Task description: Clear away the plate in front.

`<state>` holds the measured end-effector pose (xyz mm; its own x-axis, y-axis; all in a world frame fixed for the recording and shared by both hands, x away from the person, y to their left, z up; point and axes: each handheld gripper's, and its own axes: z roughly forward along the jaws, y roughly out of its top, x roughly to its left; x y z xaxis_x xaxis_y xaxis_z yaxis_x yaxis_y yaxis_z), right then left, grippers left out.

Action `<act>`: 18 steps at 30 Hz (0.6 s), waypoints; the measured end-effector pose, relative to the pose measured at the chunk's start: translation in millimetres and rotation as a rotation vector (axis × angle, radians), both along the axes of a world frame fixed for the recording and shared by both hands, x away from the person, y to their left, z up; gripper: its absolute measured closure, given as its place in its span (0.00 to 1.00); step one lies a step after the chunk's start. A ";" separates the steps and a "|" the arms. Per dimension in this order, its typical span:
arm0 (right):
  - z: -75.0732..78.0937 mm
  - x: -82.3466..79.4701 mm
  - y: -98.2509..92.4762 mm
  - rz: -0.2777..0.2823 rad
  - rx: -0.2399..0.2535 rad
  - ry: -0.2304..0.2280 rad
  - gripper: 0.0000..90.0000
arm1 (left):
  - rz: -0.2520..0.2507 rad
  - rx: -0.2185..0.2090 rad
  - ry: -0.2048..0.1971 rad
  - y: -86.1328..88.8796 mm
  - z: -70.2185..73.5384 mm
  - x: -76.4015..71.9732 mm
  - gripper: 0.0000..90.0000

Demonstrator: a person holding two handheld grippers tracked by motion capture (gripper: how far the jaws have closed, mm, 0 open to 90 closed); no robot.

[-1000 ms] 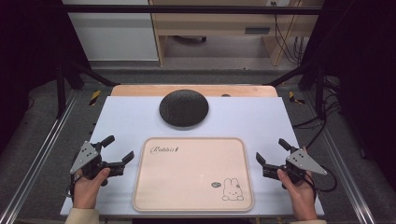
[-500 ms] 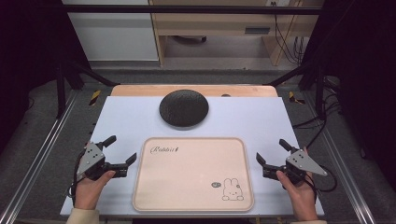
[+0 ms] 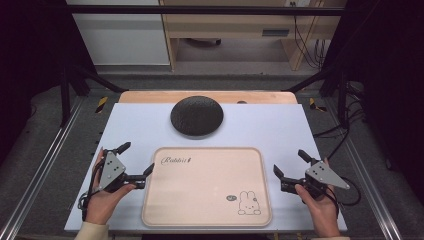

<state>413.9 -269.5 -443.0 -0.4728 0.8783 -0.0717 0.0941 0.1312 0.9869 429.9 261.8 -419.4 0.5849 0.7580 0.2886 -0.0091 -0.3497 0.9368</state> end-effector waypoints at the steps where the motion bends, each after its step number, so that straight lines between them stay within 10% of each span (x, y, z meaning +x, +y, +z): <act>1: -0.1 -0.1 0.4 0.001 -0.001 0.000 0.03 | 0.000 0.000 0.000 0.0 0.0 0.0 0.02; 6: -0.9 0.1 1.6 0.004 -0.005 0.002 0.03 | -0.023 0.030 -0.001 -12.6 10.0 7.8 0.02; 18: -1.6 0.8 4.0 0.009 -0.007 0.005 0.03 | -0.019 0.263 -0.043 -30.7 33.2 40.3 0.03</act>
<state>414.7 -265.5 -444.7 -0.4815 0.8732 -0.0756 0.0975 0.1390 0.9855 470.2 231.0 -386.1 0.5815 0.6423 0.4994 -0.0559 -0.5808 0.8121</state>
